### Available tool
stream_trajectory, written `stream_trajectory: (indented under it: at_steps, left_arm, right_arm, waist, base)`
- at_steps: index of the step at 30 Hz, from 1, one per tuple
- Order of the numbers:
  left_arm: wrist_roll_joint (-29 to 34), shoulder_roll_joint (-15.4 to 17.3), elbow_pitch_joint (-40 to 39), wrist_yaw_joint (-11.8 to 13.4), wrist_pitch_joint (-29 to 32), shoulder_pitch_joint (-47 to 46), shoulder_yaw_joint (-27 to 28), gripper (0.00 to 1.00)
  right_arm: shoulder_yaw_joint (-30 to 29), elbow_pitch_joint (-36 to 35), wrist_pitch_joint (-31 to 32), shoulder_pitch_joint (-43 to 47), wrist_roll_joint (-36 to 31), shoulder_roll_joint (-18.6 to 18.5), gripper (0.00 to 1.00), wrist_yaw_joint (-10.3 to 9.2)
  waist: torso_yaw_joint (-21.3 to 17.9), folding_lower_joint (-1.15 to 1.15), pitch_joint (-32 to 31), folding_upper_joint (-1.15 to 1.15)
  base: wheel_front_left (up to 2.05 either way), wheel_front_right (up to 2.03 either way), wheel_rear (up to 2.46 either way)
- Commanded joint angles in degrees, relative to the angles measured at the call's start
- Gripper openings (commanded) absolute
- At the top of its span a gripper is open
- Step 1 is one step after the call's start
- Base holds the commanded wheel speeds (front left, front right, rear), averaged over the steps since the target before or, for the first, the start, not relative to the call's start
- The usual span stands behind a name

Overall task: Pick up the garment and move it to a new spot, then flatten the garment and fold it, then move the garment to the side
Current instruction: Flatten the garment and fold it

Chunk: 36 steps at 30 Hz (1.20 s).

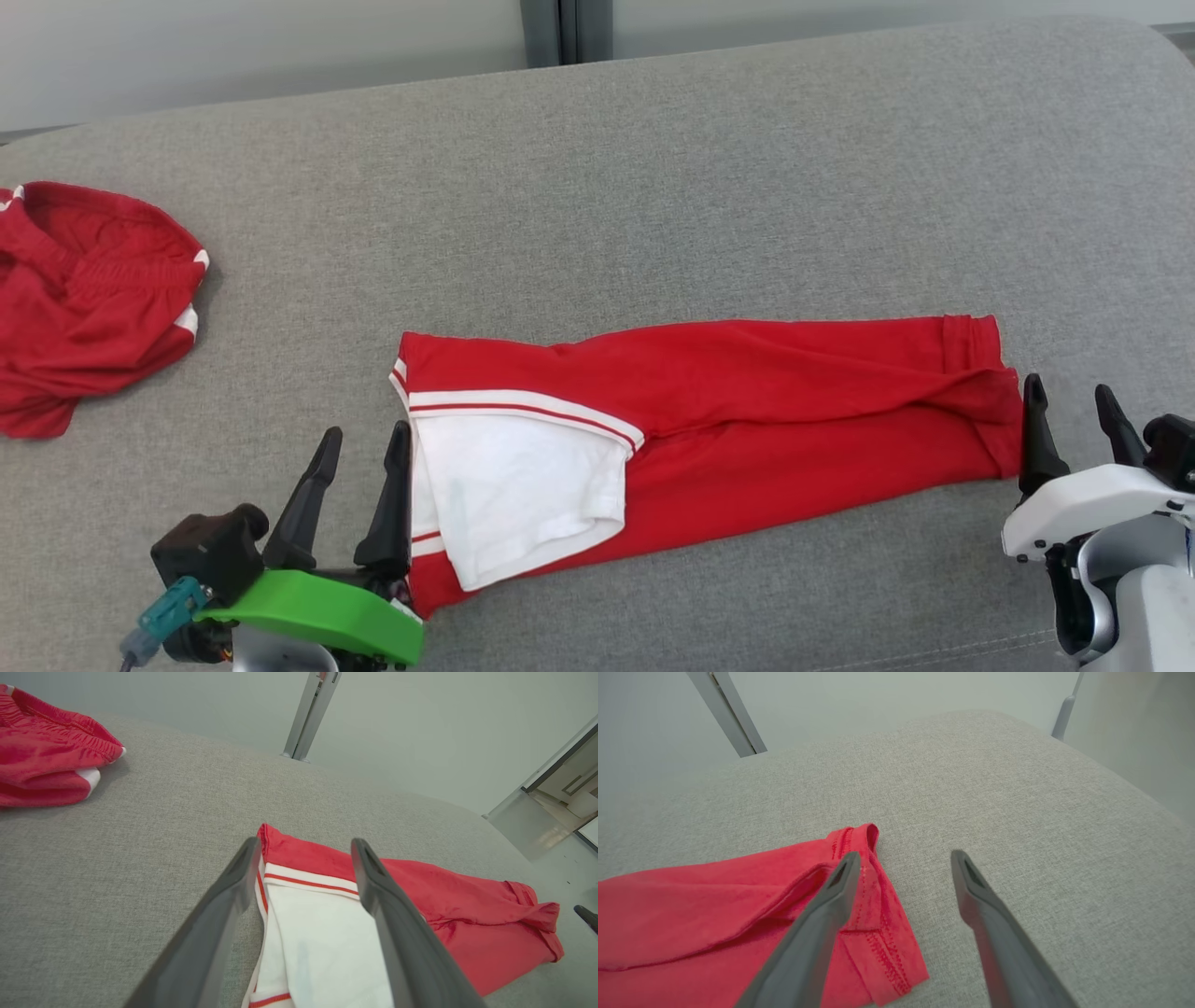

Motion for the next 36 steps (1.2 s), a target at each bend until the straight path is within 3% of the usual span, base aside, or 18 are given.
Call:
stream_trajectory:
  at_steps: [1, 9, 16, 25, 26, 27, 30, 36]
  left_arm:
    - [1.1, 0.0, 0.4, 0.3, -0.6, -0.1, -0.3, 1.0]
    - [3.0, -0.6, 2.5, 1.3, -1.7, -1.6, -1.4, 1.0]
    - [2.6, -1.2, 3.9, 1.4, -1.9, -2.0, -1.8, 1.0]
    - [2.5, -1.2, 5.2, 1.3, -2.2, -2.5, -2.2, 1.0]
    - [2.6, -1.2, 5.3, 1.3, -2.2, -2.5, -2.3, 1.0]
    - [2.6, -1.1, 5.4, 1.3, -2.2, -2.5, -2.4, 1.0]
    - [2.9, -0.8, 5.8, 1.4, -2.0, -2.6, -2.5, 1.0]
    - [3.6, -0.3, 6.0, 2.0, -1.5, -2.3, -3.2, 1.0]
  right_arm:
    - [0.3, -0.6, 0.3, -0.6, -0.6, 0.0, 1.0, -0.09]
    - [5.5, 0.9, 9.6, -3.6, -1.3, -3.2, 1.0, -0.09]
    - [5.5, 6.1, 16.7, -5.2, -1.0, -7.2, 1.0, -0.09]
    - [7.1, 13.9, 20.2, -6.2, 2.6, -8.6, 1.0, -0.09]
    - [7.7, 14.7, 20.3, -6.4, 3.2, -8.6, 0.53, -0.08]
    - [8.1, 15.3, 20.2, -6.6, 3.5, -8.6, 0.36, -0.06]
    - [9.2, 17.1, 19.3, -7.6, 4.1, -8.7, 0.0, -0.05]
    - [9.3, 19.3, 16.0, -10.2, 4.6, -10.4, 0.0, -0.12]
  waist:
    - [0.2, 0.0, -0.3, 0.0]
    - [1.2, 0.0, -0.8, 0.0]
    - [3.6, 0.0, -0.6, 0.0]
    - [5.4, 0.0, -0.8, 0.0]
    - [5.5, 0.0, -0.8, 0.0]
    - [5.5, 0.0, -0.9, 0.0]
    - [5.2, 0.0, -1.4, 0.0]
    - [4.0, 0.0, -2.6, 0.0]
  base:
    - [0.0, 0.0, 0.0]
    - [0.0, 0.0, 0.0]
    - [0.0, 0.0, 0.0]
    - [0.0, 0.0, 0.0]
    - [0.0, 0.0, 0.0]
    - [0.0, 0.0, 0.0]
    - [0.0, 0.0, 0.0]
    - [0.0, 0.0, 0.0]
